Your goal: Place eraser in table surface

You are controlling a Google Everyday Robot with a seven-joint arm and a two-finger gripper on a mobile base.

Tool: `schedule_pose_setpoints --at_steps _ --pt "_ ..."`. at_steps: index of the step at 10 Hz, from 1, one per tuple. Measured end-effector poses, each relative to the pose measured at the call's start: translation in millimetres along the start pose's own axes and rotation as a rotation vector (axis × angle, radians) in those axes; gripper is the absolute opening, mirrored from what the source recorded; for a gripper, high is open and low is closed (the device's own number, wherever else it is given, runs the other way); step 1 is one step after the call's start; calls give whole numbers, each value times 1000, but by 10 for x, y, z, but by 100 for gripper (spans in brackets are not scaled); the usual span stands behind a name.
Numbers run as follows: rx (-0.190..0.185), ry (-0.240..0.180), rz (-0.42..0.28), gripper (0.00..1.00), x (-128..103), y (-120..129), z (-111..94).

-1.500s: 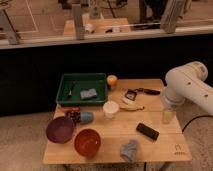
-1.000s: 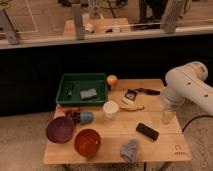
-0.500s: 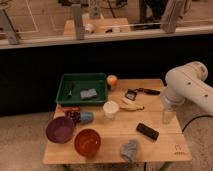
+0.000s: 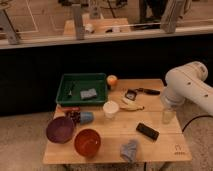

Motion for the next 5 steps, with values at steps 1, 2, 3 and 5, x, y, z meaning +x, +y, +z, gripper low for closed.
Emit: schedule_pose_setpoints --at_steps 1,2,3,5 --pt "0 0 0 80 0 0 0" --pt "0 0 0 80 0 0 0" --pt "0 0 0 80 0 0 0" --pt "0 0 0 80 0 0 0"
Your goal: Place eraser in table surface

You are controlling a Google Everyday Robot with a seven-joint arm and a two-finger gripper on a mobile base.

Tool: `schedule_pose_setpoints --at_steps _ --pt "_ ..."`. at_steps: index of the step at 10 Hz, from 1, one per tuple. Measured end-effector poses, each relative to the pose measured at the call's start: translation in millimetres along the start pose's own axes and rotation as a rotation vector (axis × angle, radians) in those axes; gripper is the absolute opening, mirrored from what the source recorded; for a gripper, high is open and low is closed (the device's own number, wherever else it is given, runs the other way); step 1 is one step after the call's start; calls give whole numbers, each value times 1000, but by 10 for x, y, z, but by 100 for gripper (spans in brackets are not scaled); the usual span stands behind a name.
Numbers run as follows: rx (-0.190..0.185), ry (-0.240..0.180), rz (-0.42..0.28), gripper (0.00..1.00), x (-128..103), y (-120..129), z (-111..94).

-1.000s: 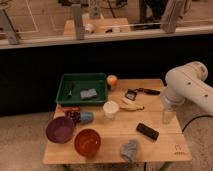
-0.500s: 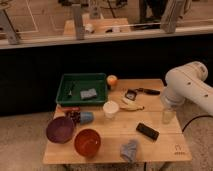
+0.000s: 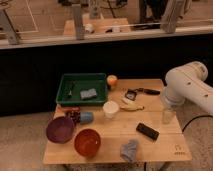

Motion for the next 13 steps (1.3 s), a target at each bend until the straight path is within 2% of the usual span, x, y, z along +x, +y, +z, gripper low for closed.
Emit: schedule_pose_setpoints --at_steps 2,3,7,8,9,10,11,13 --pt "-5 -3 2 80 1 4 18" --pt "-23 -6 8 80 22 29 99" --pt "-94 -101 23 80 52 203 756" --pt "-114 -135 30 80 75 293 981" --pt "-126 -154 33 80 85 381 1120" --pt "-146 -178 33 80 78 553 1302" --pt "-160 -191 32 80 61 690 1418" --pt "-176 -203 28 80 16 785 1525"
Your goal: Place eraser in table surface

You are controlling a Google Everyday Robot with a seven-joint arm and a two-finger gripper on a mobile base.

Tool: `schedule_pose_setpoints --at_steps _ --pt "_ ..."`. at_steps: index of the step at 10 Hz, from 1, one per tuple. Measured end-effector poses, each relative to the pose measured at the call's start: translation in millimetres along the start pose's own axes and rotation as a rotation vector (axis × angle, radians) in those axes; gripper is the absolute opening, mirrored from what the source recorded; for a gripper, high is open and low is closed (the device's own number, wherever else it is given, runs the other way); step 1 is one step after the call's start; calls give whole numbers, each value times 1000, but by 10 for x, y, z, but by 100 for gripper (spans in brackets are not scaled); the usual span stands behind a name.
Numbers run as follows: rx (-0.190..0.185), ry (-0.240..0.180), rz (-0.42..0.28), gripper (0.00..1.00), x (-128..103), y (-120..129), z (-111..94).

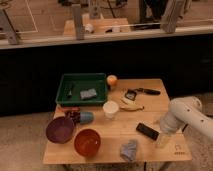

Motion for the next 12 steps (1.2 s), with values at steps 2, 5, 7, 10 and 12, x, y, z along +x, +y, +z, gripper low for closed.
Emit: schedule_pose_setpoints --at_steps 2,5,7,10,12 --pt "-12 -15 2 80 -71 -10 61" --pt "-11 -10 11 80 -130 -30 119" --pt "-4 0 14 80 -177 -98 204" --pt "-10 -6 48 62 -196 -139 296" --pt "-10 -8 58 40 -212 -176 296"
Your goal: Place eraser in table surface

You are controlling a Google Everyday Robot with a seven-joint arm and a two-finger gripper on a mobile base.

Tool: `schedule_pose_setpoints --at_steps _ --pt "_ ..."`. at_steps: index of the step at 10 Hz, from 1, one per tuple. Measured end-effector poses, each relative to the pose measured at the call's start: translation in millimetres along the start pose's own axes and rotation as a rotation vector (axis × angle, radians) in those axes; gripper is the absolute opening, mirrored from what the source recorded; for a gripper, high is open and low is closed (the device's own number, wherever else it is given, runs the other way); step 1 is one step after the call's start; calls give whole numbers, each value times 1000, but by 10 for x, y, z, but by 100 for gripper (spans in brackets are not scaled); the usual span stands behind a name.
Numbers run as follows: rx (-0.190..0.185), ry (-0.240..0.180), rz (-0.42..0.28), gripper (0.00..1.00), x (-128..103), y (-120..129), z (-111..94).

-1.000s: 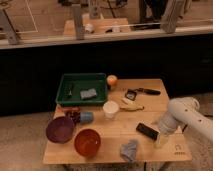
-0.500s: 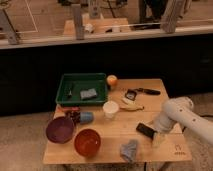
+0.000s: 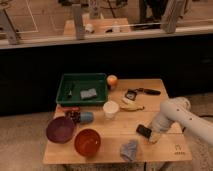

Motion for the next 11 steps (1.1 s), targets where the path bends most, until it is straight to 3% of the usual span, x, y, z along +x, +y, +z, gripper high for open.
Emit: schedule_pose_setpoints --at_steps 3,4,7,11 --pt "-18 11 4 9 -20 16 -37" --pt "-24 10 7 3 -29 18 -55" --pt "-35 -13 22 0 -75 -45 -445" --pt "39 -55 38 0 -105 -196 -1265"
